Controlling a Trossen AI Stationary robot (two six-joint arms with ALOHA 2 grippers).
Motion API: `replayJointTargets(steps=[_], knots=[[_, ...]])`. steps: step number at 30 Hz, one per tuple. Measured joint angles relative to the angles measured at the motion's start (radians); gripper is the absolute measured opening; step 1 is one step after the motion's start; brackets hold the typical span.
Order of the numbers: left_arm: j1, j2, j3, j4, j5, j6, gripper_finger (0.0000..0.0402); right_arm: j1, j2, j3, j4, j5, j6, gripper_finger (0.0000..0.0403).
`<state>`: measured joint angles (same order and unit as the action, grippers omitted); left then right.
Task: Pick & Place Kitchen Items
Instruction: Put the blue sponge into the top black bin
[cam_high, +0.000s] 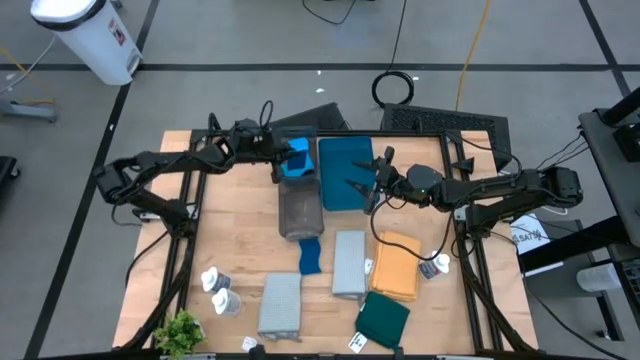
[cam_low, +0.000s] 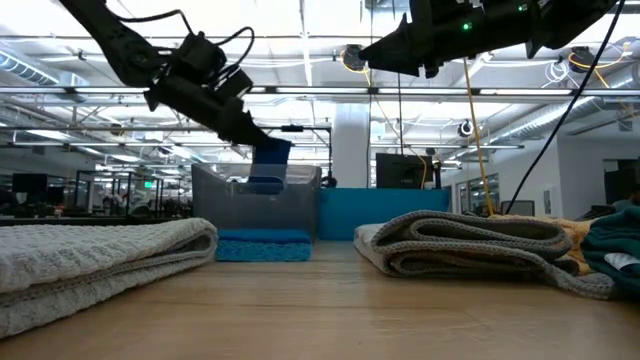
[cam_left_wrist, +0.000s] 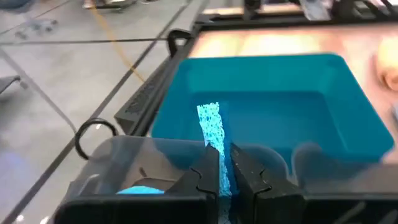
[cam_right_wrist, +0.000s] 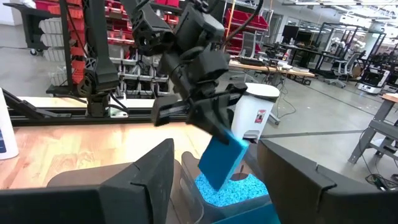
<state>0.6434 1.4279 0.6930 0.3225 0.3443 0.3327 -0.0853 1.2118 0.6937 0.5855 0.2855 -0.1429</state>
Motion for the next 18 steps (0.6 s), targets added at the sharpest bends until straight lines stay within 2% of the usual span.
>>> replayJointTargets(steps=[4, 18], knots=[[0.019, 0.037, 0.000, 0.007, 0.083, 0.025, 0.0009, 0.000, 0.000, 0.000, 0.000, -0.001, 0.001, 0.0206], [0.049, 0.137, 0.000, 0.105, 0.072, 0.003, 0.0006, 0.000, 0.000, 0.000, 0.000, 0.000, 0.001, 0.0199]])
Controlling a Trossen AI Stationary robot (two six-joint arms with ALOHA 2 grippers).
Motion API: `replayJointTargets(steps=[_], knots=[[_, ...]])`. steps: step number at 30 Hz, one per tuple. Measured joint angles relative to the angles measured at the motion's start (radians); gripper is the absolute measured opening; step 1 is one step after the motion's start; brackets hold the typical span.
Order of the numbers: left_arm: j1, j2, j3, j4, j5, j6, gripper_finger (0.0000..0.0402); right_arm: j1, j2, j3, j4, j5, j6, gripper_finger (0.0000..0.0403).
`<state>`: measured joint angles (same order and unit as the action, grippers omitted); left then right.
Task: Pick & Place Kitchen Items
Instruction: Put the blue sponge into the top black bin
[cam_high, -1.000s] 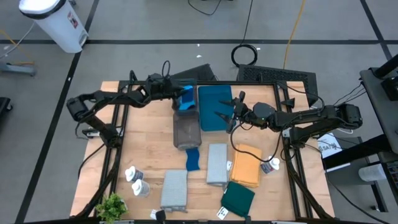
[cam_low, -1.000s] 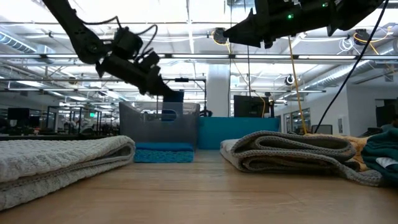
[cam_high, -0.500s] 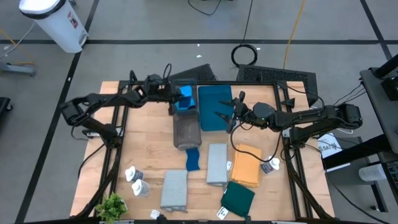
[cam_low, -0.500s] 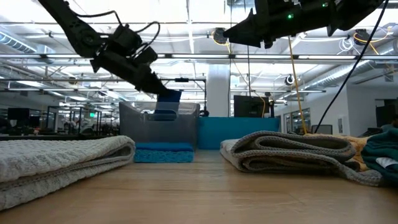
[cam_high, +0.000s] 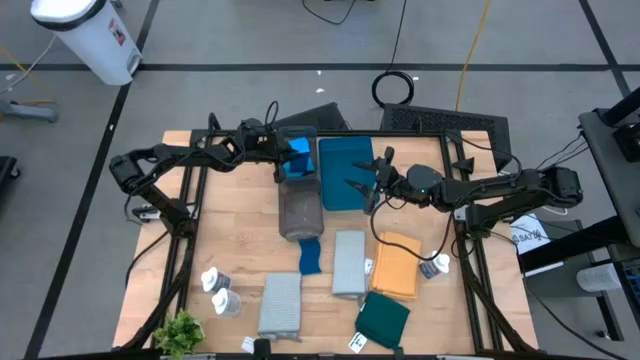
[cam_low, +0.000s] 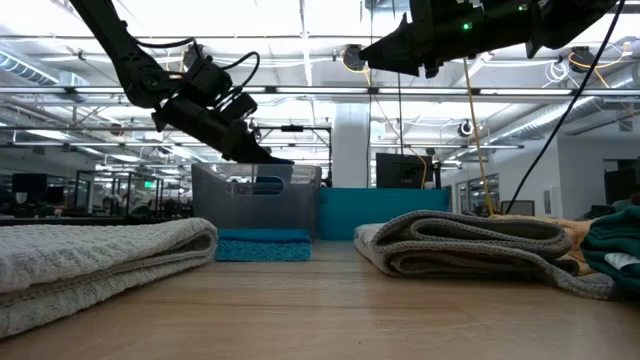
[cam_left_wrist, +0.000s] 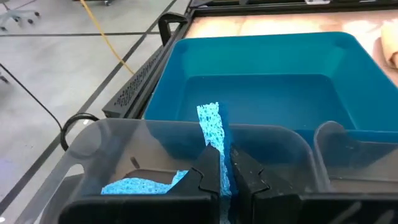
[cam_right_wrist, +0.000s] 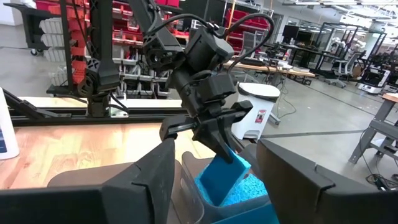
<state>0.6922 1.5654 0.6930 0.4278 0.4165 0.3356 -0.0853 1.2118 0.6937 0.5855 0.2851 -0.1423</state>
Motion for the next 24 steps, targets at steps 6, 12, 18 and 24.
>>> replayJointTargets(steps=[6, 12, 18, 24], knots=[[-0.012, 0.000, 0.000, -0.003, -0.118, -0.004, 0.0025, 0.000, 0.000, 0.000, 0.000, 0.000, 0.000, 0.0197], [-0.017, 0.000, 0.000, -0.004, -0.124, 0.002, 0.0016, 0.000, 0.000, 0.000, 0.000, 0.000, 0.000, 0.0196], [-0.040, 0.000, 0.000, -0.005, -0.221, 0.010, 0.0042, 0.000, 0.000, 0.000, 0.000, 0.000, 0.000, 0.0196], [-0.076, 0.000, 0.000, -0.004, -0.317, 0.047, 0.0093, 0.000, 0.000, 0.000, 0.000, 0.000, 0.000, 0.0196]])
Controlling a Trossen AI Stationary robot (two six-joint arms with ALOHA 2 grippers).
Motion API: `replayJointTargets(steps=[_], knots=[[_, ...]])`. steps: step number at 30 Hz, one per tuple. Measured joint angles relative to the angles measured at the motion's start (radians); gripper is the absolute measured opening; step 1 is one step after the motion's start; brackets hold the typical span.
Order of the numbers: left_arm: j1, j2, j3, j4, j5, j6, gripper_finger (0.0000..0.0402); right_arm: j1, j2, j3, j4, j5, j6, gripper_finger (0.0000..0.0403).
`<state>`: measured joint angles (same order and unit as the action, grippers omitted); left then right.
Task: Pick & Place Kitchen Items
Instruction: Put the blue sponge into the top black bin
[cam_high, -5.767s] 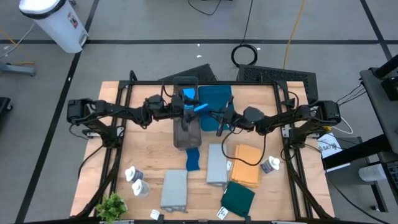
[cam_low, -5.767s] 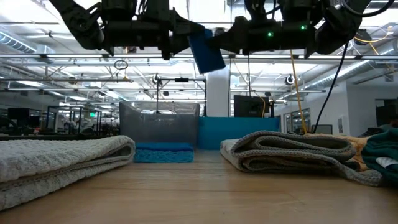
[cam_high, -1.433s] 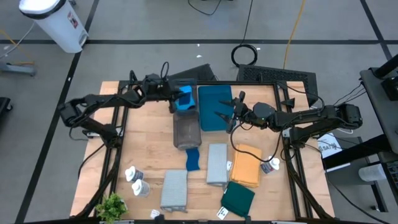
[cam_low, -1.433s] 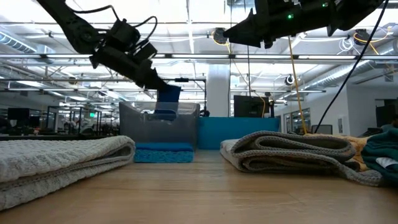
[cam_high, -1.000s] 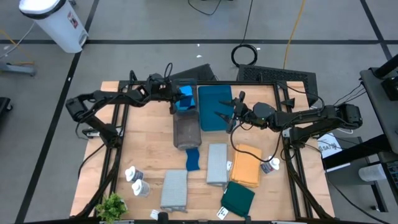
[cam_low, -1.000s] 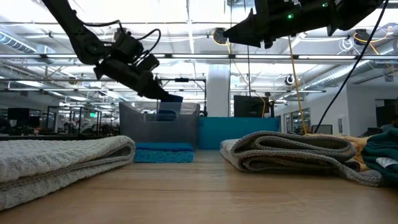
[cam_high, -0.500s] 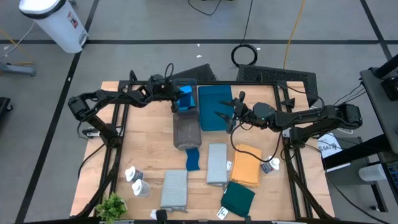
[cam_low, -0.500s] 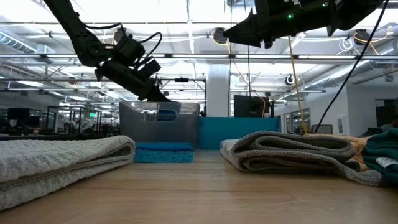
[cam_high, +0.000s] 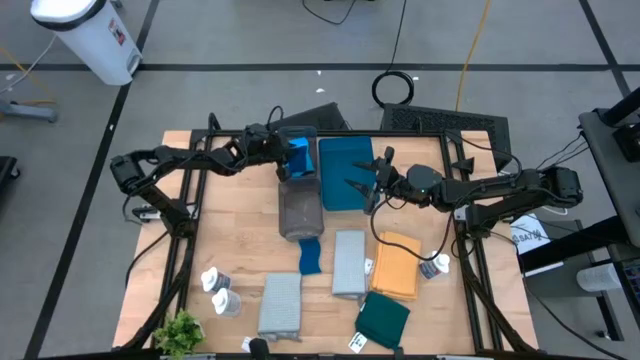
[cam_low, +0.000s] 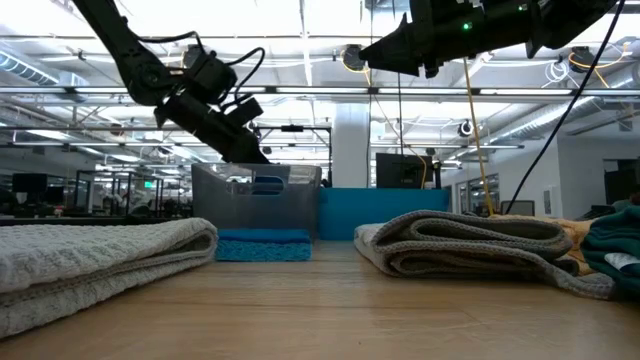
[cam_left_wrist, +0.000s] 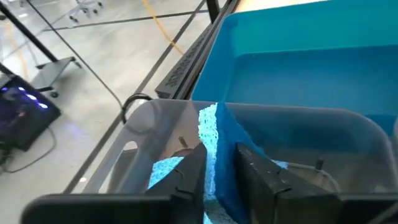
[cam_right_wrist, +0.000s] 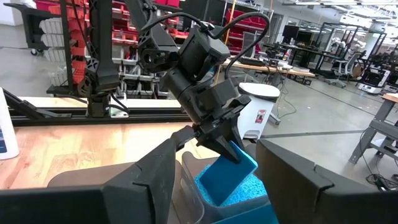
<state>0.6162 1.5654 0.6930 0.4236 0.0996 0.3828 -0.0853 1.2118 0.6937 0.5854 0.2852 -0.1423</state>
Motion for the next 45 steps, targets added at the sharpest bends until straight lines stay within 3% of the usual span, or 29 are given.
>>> replayJointTargets(steps=[11, 34, 45], knots=[[-0.024, 0.000, 0.000, -0.001, -0.128, 0.060, 0.0160, 0.000, 0.000, 0.000, 0.000, 0.000, 0.000, 0.0196], [-0.024, 0.000, 0.000, 0.008, -0.205, 0.057, 0.0217, 0.000, 0.000, 0.000, 0.000, 0.000, 0.000, 0.0196], [-0.056, -0.012, 0.000, 0.023, -0.205, 0.034, 0.0220, 0.000, 0.000, 0.000, 0.000, 0.000, -0.002, 0.0196]])
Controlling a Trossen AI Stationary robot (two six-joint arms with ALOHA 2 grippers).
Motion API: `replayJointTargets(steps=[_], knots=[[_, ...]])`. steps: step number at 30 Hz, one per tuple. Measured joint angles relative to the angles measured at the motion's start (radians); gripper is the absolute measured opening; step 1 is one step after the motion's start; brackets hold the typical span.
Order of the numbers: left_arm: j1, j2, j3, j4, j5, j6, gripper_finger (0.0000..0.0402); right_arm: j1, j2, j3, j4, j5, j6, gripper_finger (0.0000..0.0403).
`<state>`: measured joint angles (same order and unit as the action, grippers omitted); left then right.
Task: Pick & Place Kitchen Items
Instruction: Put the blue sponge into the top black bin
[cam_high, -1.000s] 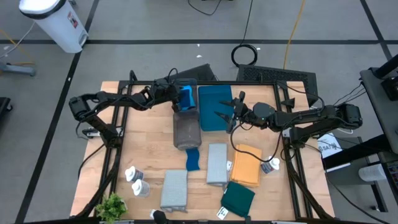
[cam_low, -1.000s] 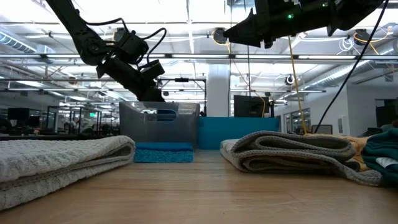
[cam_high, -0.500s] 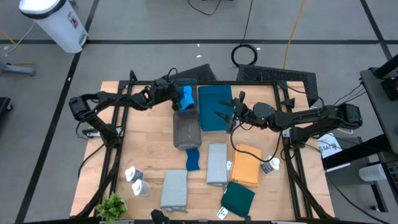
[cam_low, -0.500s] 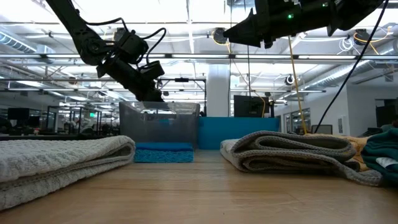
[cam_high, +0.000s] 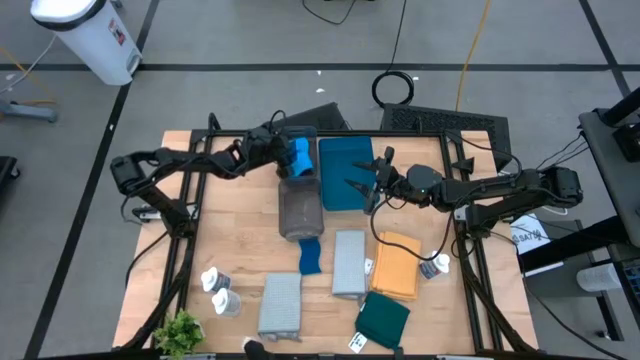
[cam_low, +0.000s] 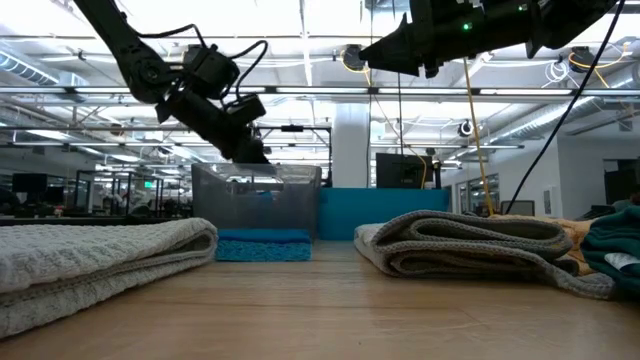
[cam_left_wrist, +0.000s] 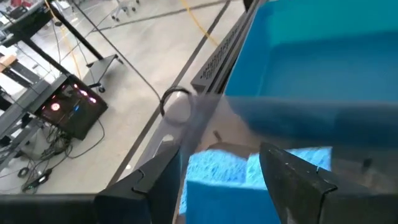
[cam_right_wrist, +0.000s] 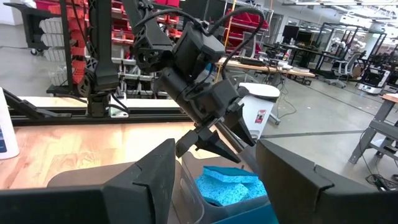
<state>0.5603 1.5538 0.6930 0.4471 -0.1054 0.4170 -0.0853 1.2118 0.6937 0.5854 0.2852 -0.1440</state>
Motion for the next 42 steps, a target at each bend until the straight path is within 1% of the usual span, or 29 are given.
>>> replayJointTargets(steps=[6, 10, 13, 17, 19, 20, 22, 24, 25, 27, 30, 31, 33, 35, 36, 38, 40, 42], knots=[[-0.088, -0.087, 0.000, -0.005, 0.000, -0.063, 0.0216, 0.001, 0.000, 0.000, -0.015, 0.000, -0.001, 0.0196], [-0.185, -0.168, 0.000, -0.032, 0.013, -0.165, 0.0215, 0.014, -0.008, 0.000, -0.058, 0.001, -0.002, 0.0196], [-0.262, -0.206, 0.000, -0.065, 0.103, -0.255, 0.0212, 0.043, -0.011, 0.000, -0.063, 0.001, 0.001, 0.0196], [-0.371, -0.209, 0.001, -0.059, 0.307, -0.360, 0.0212, 0.110, -0.011, 0.000, -0.051, 0.000, -0.010, 0.0196], [-0.434, -0.204, 0.001, -0.064, 0.388, -0.379, 0.0212, 0.147, -0.012, 0.000, -0.042, 0.000, -0.045, 0.0196], [-0.471, -0.198, 0.001, -0.062, 0.406, -0.379, 0.0212, 0.167, -0.014, 0.000, -0.039, 0.000, -0.067, 0.0196], [-0.547, -0.188, 0.000, -0.076, 0.402, -0.373, 0.0212, 0.206, -0.022, 0.000, -0.038, 0.000, -0.103, 0.0196], [-0.627, -0.179, 0.000, -0.077, 0.323, -0.368, 0.0211, 0.240, -0.024, 0.000, -0.032, 0.000, -0.113, 0.0196], [-0.666, -0.179, 0.000, -0.085, 0.267, -0.370, 0.0211, 0.257, -0.024, 0.000, -0.037, 0.000, -0.112, 0.0196], [-0.742, -0.179, 0.008, -0.133, 0.124, -0.369, 0.0211, 0.288, -0.026, 0.000, -0.053, 0.000, -0.110, 0.0196], [-0.840, -0.189, 0.054, -0.295, -0.103, -0.370, 0.0211, 0.334, -0.043, 0.000, -0.099, 0.002, -0.128, 0.0196], [-0.868, -0.193, 0.077, -0.363, -0.176, -0.408, 0.0211, 0.349, -0.052, 0.000, -0.122, 0.001, -0.135, 0.0196], [-0.911, -0.194, 0.122, -0.483, -0.278, -0.523, 0.0211, 0.376, -0.078, 0.000, -0.164, 0.001, -0.141, 0.0196], [-0.949, -0.194, 0.139, -0.578, -0.310, -0.654, 0.0211, 0.401, -0.113, 0.000, -0.206, 0.001, -0.132, 0.0196], [-0.965, -0.190, 0.141, -0.581, -0.313, -0.709, 0.0211, 0.412, -0.131, 0.000, -0.224, 0.001, -0.128, 0.0196], [-0.991, -0.163, 0.142, -0.522, -0.315, -0.781, 0.0211, 0.432, -0.162, 0.000, -0.258, 0.001, -0.126, 0.0196], [-1.010, -0.126, 0.135, -0.460, -0.315, -0.797, 0.0211, 0.449, -0.184, 0.000, -0.279, 0.001, -0.123, 0.0196], [-1.020, -0.061, 0.134, -0.383, -0.315, -0.789, 0.0211, 0.463, -0.198, 0.000, -0.288, 0.001, -0.106, 0.0196]])
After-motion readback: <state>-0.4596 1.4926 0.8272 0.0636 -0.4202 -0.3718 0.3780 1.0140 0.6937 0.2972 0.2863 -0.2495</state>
